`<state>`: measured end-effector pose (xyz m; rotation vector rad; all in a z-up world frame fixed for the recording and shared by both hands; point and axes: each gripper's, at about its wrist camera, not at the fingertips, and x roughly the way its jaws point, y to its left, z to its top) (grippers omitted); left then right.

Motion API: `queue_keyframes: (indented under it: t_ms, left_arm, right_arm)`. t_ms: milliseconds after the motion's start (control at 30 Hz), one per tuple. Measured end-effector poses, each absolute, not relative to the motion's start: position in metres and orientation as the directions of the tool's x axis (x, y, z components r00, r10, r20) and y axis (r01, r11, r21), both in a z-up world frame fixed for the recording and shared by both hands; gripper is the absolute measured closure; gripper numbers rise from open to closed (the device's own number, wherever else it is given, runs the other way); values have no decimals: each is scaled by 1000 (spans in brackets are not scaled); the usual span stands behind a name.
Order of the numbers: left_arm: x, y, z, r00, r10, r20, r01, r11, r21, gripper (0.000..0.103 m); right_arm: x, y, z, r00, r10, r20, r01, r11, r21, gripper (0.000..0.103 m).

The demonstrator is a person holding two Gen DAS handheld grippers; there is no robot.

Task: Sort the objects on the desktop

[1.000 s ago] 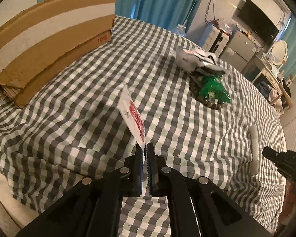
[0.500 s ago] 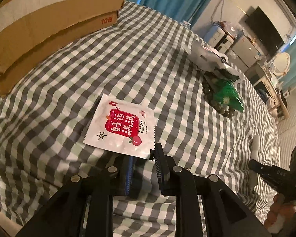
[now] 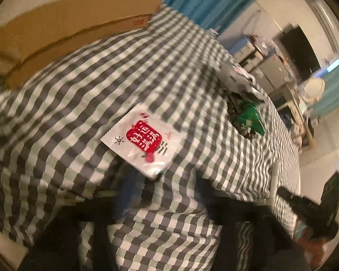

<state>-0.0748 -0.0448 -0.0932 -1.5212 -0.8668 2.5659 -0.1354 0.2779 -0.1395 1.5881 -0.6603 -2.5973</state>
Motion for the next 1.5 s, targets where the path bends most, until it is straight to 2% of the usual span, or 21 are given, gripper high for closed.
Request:
queue_keyframes:
  t_ms: [133, 233, 267, 300, 333, 367, 567, 700, 767, 800, 833, 933, 1033, 1233, 1333, 1500]
  left_arm:
    - [-75, -55, -95, -540, 310, -783, 306, -794, -526, 32]
    - [-85, -55, -93, -546, 276, -791, 314, -808, -498, 33]
    - [-89, -56, -93, -554, 266, -789, 316, -809, -495, 40]
    - [-91, -57, -92, -559, 255, -789, 322, -810, -491, 58]
    - [-97, -58, -93, -561, 262, -785, 326, -802, -500, 96]
    - [-101, -59, -95, -554, 270, -787, 330, -797, -505, 102]
    - [-116, -46, -93, -548, 269, -792, 293, -826, -483, 102]
    - [-122, -33, -93, -525, 268, -808, 265, -850, -454, 96]
    - [-123, -25, -87, -534, 222, -816, 232, -889, -394, 72]
    - [-124, -19, -86, -534, 197, -822, 210, -911, -355, 48]
    - [-128, -11, -85, -527, 184, -830, 153, -940, -305, 36]
    - [-138, 6, -86, -498, 149, -854, 22, -983, -184, 34]
    - [-151, 13, -93, -486, 78, -870, -26, -997, -74, 30]
    - [-170, 17, -93, -523, 63, -850, -67, -997, -33, 28]
    - [-172, 20, -101, -480, 137, -866, -115, -989, -93, 28]
    - [-157, 29, -104, -500, 159, -851, -202, -977, -64, 28]
  right_arm:
    - [-131, 283, -139, -484, -236, -843, -201, -907, 369, 101]
    - [-134, 286, -145, -473, -237, -849, -214, -903, 372, 101]
    - [-134, 287, -147, -468, -239, -850, -216, -902, 373, 101]
    - [-136, 287, -149, -463, -241, -853, -218, -902, 373, 101]
    - [-137, 287, -151, -457, -240, -856, -219, -903, 370, 101]
    - [-139, 287, -153, -453, -239, -859, -221, -903, 368, 101]
    - [-145, 292, -160, -445, -248, -860, -225, -899, 376, 101]
    - [-147, 297, -162, -437, -251, -864, -230, -897, 377, 101]
    - [-147, 299, -160, -443, -252, -860, -231, -895, 381, 101]
    - [-147, 299, -160, -443, -248, -861, -234, -895, 379, 101]
    - [-147, 299, -160, -442, -246, -863, -236, -896, 377, 101]
    - [-148, 300, -164, -429, -251, -868, -243, -893, 378, 101]
    - [-147, 299, -163, -429, -249, -868, -245, -893, 377, 101]
    - [-150, 295, -167, -411, -241, -879, -239, -902, 359, 101]
    - [-152, 295, -170, -406, -236, -883, -241, -904, 353, 101]
    - [-157, 294, -174, -401, -225, -888, -236, -911, 337, 101]
